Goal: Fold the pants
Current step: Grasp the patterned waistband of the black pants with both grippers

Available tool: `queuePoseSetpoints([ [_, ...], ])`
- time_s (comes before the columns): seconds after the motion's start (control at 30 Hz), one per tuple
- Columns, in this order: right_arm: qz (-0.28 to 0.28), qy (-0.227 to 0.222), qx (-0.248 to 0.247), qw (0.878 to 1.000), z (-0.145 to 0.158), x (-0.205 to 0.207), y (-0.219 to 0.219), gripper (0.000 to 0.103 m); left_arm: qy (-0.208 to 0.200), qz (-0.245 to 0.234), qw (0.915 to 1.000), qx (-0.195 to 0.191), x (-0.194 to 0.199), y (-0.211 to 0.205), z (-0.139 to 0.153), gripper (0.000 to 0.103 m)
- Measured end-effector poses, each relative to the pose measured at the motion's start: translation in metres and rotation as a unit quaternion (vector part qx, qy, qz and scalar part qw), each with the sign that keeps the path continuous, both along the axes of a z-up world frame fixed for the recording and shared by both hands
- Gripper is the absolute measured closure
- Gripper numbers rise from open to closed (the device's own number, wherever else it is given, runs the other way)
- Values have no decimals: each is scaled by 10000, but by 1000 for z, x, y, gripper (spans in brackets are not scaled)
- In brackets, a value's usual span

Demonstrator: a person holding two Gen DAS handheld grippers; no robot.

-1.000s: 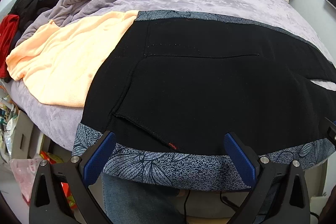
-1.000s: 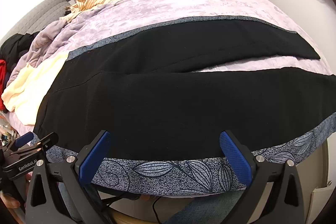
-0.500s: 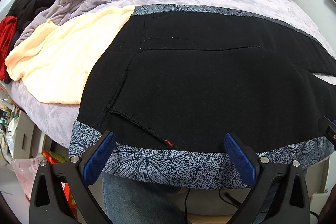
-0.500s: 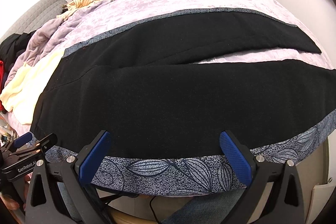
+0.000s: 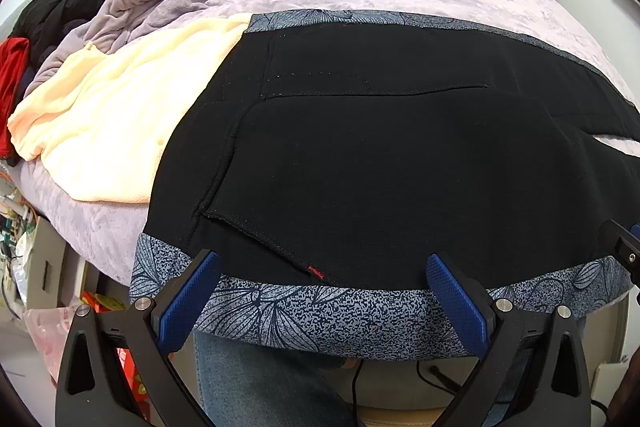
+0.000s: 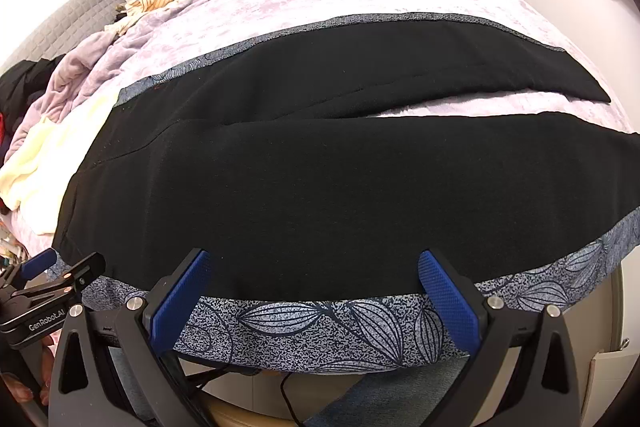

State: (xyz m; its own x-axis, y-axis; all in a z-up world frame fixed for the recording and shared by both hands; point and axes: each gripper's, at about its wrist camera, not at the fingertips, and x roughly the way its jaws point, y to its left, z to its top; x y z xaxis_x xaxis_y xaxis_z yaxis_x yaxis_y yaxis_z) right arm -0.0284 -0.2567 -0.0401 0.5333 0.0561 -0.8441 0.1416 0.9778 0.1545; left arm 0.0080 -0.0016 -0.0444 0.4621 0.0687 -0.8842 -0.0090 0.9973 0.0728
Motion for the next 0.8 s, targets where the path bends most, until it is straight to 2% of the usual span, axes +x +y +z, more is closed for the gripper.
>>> queuePoseSetpoints([
  [0.4, -71, 86, -60, 9999, -7, -1, -2, 0, 52, 37, 10000, 4, 4, 3, -2, 0],
  [0.8, -79, 120, -333, 9993, -8, -1, 2, 0, 86, 51, 9999, 19, 2, 7, -6, 0],
])
